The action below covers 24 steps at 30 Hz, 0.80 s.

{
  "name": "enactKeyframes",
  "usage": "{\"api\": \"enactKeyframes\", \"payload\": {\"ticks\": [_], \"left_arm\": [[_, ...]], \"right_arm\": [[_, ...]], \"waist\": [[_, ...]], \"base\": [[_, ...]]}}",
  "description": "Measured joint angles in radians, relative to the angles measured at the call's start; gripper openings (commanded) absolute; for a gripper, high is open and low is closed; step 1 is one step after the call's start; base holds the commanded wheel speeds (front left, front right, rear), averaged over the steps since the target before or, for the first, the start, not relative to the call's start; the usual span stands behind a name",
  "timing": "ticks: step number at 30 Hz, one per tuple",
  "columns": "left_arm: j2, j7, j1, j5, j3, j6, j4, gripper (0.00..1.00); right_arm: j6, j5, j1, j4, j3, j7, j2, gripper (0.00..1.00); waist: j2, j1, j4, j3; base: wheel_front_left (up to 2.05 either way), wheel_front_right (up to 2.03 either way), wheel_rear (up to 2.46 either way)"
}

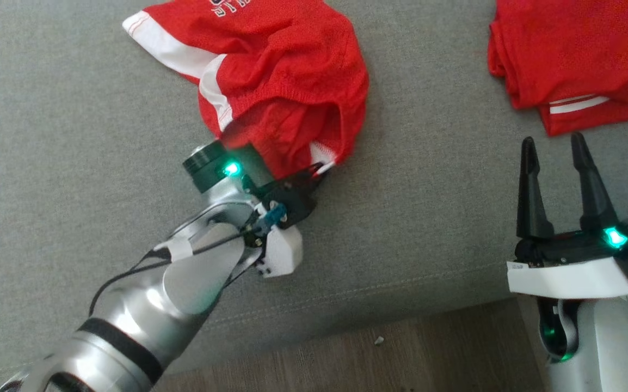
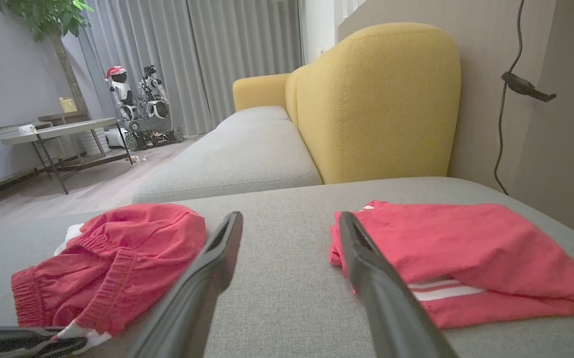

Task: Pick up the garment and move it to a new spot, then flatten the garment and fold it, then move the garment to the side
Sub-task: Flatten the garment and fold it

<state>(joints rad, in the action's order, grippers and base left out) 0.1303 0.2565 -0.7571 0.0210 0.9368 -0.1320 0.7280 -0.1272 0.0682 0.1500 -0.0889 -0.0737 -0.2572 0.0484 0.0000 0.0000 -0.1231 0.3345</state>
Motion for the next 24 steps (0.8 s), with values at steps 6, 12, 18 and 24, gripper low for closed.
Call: {"api": "enactKeyframes", "payload": {"ticks": [6,12,18,24], "left_arm": [[0.015,0.000,-0.029,0.224,0.050,0.000,-0.150,0.00],[0.079,-0.035,-0.183,0.534,0.064,0.000,-0.251,0.00],[0.106,-0.062,-0.410,0.682,0.017,0.000,-0.352,0.00],[0.192,-0.081,-0.393,0.754,-0.012,0.000,-0.391,0.00]], "right_arm": [[0.000,0.016,-0.002,-0.009,0.000,0.000,0.000,1.00],[0.000,0.045,-0.005,-0.024,-0.012,0.000,0.000,1.00],[0.000,0.053,-0.006,-0.024,-0.009,0.000,0.000,1.00],[0.000,0.053,-0.006,-0.020,0.014,0.000,0.000,1.00]], "waist": [[0.0000,0.0000,-0.004,-0.040],[0.0000,0.0000,-0.013,-0.093],[0.0000,0.0000,-0.004,-0.107],[0.0000,0.0000,0.018,-0.108]], "base": [[0.00,0.00,0.00],[0.00,0.00,0.00],[0.00,0.00,0.00],[0.00,0.00,0.00]]}}
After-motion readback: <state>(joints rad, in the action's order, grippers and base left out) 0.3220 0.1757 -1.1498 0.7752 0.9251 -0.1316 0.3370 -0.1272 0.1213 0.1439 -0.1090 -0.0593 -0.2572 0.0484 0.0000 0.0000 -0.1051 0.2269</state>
